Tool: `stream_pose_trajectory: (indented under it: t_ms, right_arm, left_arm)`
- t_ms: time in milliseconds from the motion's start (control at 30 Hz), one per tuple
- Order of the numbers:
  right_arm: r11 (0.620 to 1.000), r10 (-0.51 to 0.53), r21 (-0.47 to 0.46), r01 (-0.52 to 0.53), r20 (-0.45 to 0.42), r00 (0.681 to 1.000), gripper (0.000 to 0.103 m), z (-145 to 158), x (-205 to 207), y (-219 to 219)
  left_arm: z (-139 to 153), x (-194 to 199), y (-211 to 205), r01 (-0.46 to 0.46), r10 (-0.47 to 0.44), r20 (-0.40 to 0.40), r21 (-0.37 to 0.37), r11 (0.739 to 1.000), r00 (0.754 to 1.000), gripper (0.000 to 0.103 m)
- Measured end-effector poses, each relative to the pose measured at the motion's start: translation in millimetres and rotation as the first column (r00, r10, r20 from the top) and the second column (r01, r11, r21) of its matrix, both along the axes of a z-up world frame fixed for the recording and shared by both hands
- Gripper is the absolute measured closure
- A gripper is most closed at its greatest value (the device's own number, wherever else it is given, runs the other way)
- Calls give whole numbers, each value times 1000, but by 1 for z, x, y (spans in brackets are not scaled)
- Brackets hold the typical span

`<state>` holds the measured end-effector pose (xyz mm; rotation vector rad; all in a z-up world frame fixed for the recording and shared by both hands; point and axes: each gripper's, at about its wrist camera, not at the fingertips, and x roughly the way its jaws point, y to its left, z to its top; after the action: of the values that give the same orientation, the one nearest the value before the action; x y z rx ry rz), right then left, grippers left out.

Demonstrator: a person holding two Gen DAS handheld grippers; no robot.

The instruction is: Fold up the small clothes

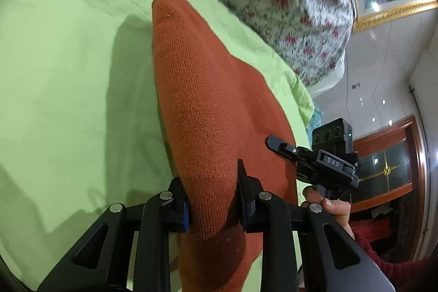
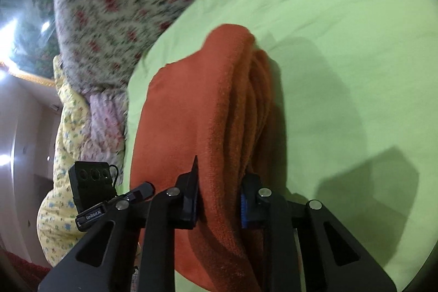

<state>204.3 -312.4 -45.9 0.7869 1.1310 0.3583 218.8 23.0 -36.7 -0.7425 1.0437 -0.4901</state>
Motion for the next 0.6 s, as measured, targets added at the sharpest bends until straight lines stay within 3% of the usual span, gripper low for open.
stream_pose_trajectory:
  t_ms: [300, 467, 600]
  right_arm:
    - [981, 173, 77, -176, 42, 984, 80, 4, 19, 118]
    - [960, 262, 98, -264, 34, 965, 80, -10, 32, 177]
    - [947, 312, 87, -310, -2, 950, 80, -27, 39, 208]
  left_arm:
    - [25, -74, 114, -139, 138, 32, 36, 990, 990, 78]
    - [13, -104, 164, -224, 224, 5, 57, 973, 974, 78]
    - [-11, -118, 181, -254, 257, -29, 83, 964, 966, 78]
